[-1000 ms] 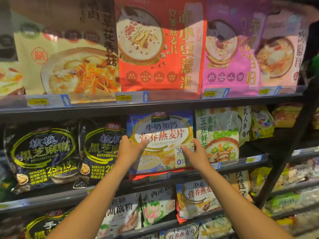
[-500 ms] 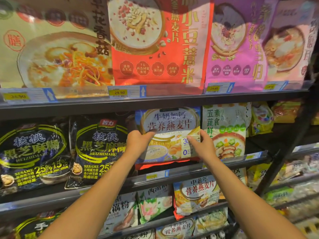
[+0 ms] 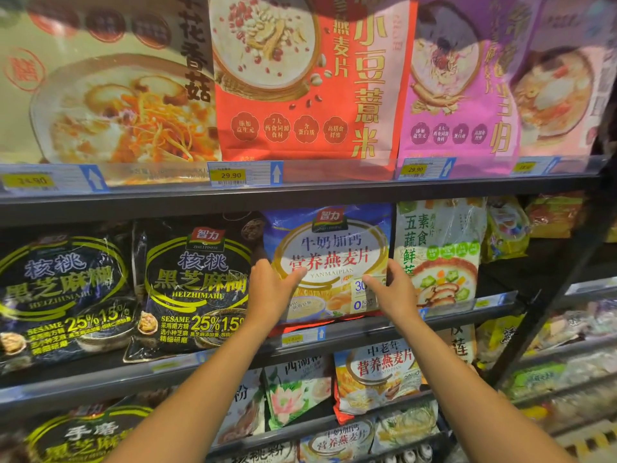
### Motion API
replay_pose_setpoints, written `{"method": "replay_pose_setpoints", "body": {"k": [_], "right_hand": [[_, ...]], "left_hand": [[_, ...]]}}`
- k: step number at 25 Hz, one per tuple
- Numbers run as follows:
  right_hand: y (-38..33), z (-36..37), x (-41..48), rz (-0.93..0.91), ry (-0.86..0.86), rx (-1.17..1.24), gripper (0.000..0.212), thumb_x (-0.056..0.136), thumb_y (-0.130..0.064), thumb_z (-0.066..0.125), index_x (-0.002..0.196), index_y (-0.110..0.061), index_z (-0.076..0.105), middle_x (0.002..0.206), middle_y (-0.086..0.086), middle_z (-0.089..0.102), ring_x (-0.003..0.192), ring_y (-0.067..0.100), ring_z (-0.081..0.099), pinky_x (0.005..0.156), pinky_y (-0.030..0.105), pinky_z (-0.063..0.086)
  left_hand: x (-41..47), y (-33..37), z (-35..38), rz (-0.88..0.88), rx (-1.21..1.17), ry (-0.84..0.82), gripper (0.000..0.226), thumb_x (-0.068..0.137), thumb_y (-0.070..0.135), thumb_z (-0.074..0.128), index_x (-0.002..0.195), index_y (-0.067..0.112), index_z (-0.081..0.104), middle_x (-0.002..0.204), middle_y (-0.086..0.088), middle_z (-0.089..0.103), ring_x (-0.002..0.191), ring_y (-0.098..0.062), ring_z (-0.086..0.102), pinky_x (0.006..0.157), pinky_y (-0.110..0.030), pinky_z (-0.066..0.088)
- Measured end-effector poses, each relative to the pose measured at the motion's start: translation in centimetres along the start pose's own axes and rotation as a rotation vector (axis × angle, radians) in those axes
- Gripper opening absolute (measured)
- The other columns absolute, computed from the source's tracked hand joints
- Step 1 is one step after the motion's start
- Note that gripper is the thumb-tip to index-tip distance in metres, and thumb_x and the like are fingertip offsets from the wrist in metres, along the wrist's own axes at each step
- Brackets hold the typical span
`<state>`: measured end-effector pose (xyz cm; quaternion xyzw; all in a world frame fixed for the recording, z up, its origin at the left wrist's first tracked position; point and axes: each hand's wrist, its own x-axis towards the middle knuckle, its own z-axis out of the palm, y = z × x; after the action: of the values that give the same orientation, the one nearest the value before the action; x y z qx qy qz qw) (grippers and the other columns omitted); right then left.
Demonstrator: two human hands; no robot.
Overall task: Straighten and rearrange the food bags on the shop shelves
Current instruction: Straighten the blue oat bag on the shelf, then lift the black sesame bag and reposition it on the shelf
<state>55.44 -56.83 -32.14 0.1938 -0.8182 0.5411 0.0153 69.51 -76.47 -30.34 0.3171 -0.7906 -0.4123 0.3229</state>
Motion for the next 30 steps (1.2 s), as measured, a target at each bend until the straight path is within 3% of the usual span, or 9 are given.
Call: {"method": "replay_pose_setpoints", "body": {"k": [2,4,7,11,18,22,30], "right_hand": [[1.2,0.4,-0.5,0.032,-0.013,-0.017,0.036,0.09,-0.027,0.078,0.121,-0.02,0.063,0.115,-0.001,0.072,0.109,0.023,0.067,0.092,0.048,0.056],[1.9,0.6,-1.1,0.051,-0.025,-0.044,0.042,0.091,-0.029,0.077,0.127,-0.014,0.06,0.122,0.002,0.069,0.112,0.023,0.064,0.088,0.042,0.054],[2.5,0.8,-1.3,0.074,-0.015,-0.067,0.044,0.092,-0.03,0.076,0.128,-0.01,0.06,0.123,0.005,0.069,0.113,0.025,0.062,0.083,0.035,0.047],[2.5,1.1,-1.6,0.098,0.035,-0.084,0.059,0.089,-0.039,0.078,0.137,-0.011,0.06,0.133,0.006,0.068,0.127,0.029,0.061,0.1,0.049,0.054],[1.3,1.1,-3.2,0.049,0.13,-0.024,0.07,0.085,-0.019,0.084,0.145,-0.013,0.049,0.136,0.006,0.061,0.129,0.027,0.056,0.099,0.041,0.051],[-0.1,0.5,-4.9,-0.041,0.161,-0.076,0.075,0.083,-0.029,0.084,0.146,-0.016,0.046,0.142,0.006,0.052,0.133,0.029,0.049,0.105,0.05,0.049],[-4.2,3.0,-11.9,-0.278,0.007,-0.112,0.057,0.087,-0.027,0.077,0.138,-0.021,0.053,0.141,0.0,0.05,0.135,0.02,0.042,0.101,0.029,0.035]], "left_hand": [[-0.5,-0.8,0.3,0.002,0.061,-0.023,0.058,0.081,0.049,0.083,0.101,0.007,0.049,0.1,-0.006,0.049,0.089,-0.026,0.053,0.075,-0.044,0.052],[-1.0,-1.1,0.3,0.007,0.08,-0.042,0.062,0.081,0.048,0.084,0.111,0.007,0.049,0.113,-0.009,0.051,0.099,-0.028,0.056,0.083,-0.048,0.054],[-1.4,-1.2,0.1,0.001,0.084,-0.046,0.063,0.08,0.047,0.085,0.114,0.009,0.047,0.118,-0.008,0.05,0.103,-0.028,0.056,0.085,-0.046,0.054],[-1.8,-1.1,-0.2,0.002,0.068,-0.063,0.065,0.079,0.044,0.087,0.116,0.011,0.044,0.12,-0.005,0.046,0.108,-0.025,0.053,0.085,-0.041,0.051],[-2.2,-1.2,-1.5,0.036,0.05,-0.039,0.072,0.082,0.042,0.085,0.131,0.01,0.042,0.135,-0.009,0.048,0.124,-0.031,0.054,0.097,-0.051,0.054],[-3.8,-1.2,-3.9,0.082,0.006,-0.026,0.101,0.086,0.04,0.082,0.162,0.015,0.019,0.162,-0.009,0.032,0.147,-0.028,0.039,0.114,-0.048,0.044],[-9.5,-4.3,-11.3,0.187,0.252,0.114,0.1,0.086,0.041,0.081,0.163,0.018,0.022,0.163,-0.006,0.033,0.153,-0.024,0.028,0.123,-0.04,0.028]]}}
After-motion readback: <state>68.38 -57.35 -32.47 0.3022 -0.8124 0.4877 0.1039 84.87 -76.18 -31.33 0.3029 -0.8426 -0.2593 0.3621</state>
